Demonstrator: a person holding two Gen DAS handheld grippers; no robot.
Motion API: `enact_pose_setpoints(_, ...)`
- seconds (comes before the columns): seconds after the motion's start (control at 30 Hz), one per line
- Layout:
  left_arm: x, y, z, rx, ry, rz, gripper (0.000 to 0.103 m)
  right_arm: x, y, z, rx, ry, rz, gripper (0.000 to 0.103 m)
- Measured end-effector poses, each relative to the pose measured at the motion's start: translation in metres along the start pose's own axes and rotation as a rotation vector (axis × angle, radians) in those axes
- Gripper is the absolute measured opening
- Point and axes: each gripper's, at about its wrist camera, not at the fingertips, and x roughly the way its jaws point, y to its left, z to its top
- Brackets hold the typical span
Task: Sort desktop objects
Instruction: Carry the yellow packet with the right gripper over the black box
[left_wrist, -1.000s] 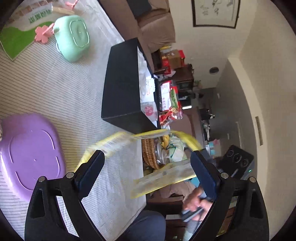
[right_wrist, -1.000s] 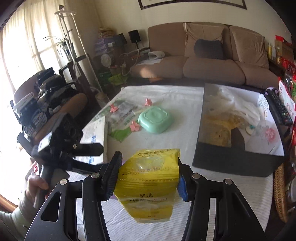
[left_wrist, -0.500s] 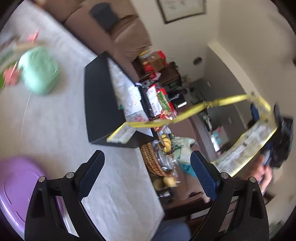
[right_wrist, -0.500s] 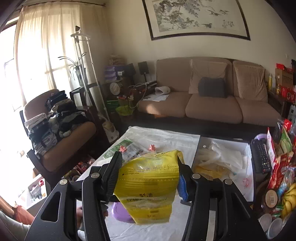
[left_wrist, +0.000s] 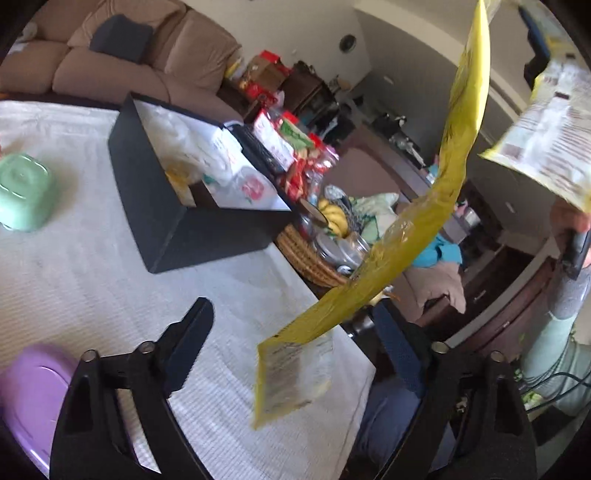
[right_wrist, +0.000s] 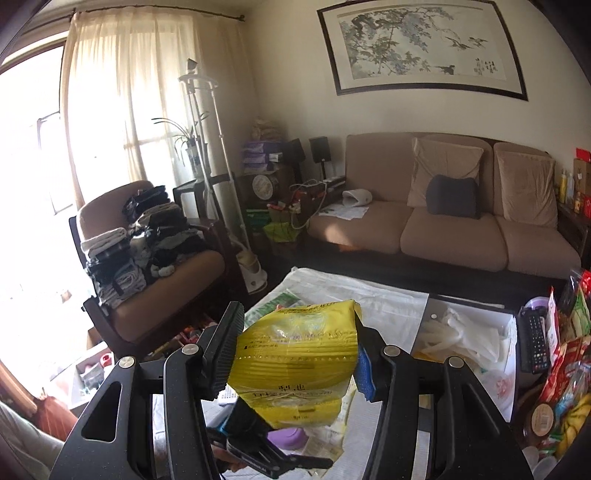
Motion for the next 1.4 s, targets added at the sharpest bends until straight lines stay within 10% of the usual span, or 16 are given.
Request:
enact_pose_setpoints(0.37,0.021,-0.046,-0.02,0.009,0.057,-0.194,0.037,0.011,-0.024,-0.012,0.052,0.002,-0.035,0.055)
enact_pose_setpoints(0.87,0.018,-0.073,-0.029,-0.087,0.018,-0.599,0.035,0.012,-0.049,-0.081,0.057,0.093,-0.08,0.055)
enact_pose_setpoints(1.13,0.006,-0.056,-0.017,-0.153,-0.043,-0.559,0.036,-0.004,-0.073,-0.126,0.135,0.142,-0.057,0.055)
enact_pose_setpoints(1.2,-0.009,-0.066,-0.017,-0.066,-0.041,-0.503,0.043,-0.009,-0.079,-0.127,0.131,0.126,-0.064,0.055)
enact_pose_setpoints(1.3,-0.021,-0.091,-0.024,0.089,0.002,-0.327,0.079,-0.02,-0.083,-0.121,0.118,0.089,-0.056,0.055)
enact_pose_setpoints(1.4,-0.017,-0.094,-0.031,0.092,0.028,-0.245,0.082,-0.03,-0.086,-0.104,0.077,0.06,-0.048,0.055)
